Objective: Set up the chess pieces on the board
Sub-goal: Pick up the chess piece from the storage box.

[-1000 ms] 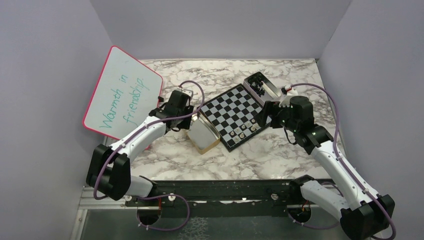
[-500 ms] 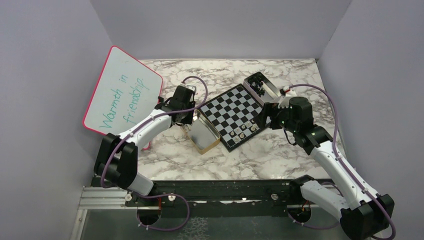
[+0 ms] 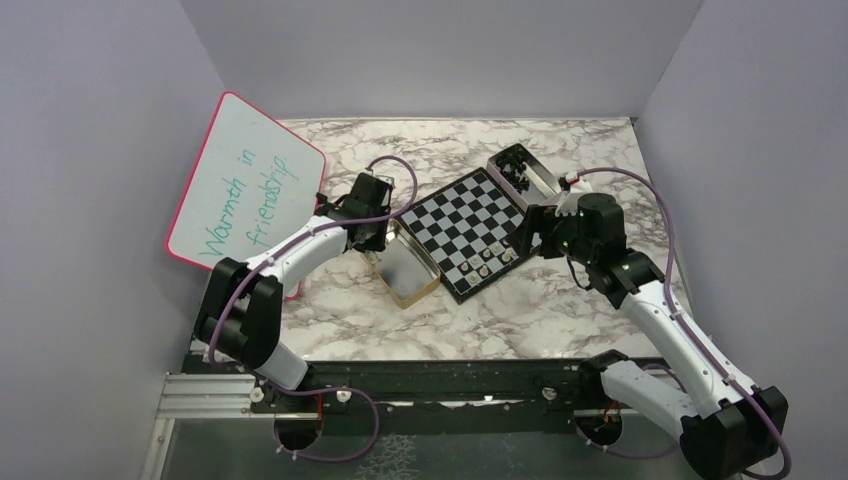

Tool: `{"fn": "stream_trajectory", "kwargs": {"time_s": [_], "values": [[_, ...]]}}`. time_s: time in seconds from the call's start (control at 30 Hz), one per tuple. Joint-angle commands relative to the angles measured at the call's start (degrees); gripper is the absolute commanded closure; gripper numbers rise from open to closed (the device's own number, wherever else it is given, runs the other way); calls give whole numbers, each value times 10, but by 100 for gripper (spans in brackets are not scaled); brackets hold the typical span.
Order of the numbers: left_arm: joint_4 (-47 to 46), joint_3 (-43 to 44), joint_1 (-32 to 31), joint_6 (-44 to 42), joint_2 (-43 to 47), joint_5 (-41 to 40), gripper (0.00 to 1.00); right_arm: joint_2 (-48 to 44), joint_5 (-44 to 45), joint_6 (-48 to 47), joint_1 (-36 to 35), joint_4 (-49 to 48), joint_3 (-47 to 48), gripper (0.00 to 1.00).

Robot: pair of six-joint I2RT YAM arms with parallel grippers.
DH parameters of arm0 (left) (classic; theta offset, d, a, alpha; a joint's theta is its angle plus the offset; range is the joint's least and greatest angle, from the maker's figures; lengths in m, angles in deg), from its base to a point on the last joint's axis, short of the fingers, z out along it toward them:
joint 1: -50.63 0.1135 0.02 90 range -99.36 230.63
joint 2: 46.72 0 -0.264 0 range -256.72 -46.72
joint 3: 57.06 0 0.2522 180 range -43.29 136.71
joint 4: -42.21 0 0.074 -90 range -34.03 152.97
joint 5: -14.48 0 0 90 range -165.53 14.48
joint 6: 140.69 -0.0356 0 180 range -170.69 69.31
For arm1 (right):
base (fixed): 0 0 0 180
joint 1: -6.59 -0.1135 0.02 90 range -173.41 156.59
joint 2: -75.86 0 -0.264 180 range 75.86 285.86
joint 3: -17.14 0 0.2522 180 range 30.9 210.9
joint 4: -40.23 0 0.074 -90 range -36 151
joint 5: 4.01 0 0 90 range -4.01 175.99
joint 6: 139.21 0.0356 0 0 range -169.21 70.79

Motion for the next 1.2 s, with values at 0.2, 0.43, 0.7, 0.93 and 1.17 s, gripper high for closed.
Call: {"fn": "stream_trajectory", "kwargs": {"time_s": [0.2, 0.43, 0.7, 0.93, 1.17], "values": [[19, 19, 3, -42, -27, 25, 68, -5, -13, -5, 3, -9, -2, 10], [21, 25, 3, -93, -31, 14, 66, -5, -15, -6, 3, -8, -2, 10], [28, 30, 3, -160, -47, -5, 66, 5, -15, -19, 3, 0, 13, 10], [33, 37, 3, -194, -58, 15, 63, 1, -18, -17, 3, -5, 7, 10], [35, 43, 3, -200, -80, 39, 63, 2, -15, -24, 3, 2, 11, 10]]}}
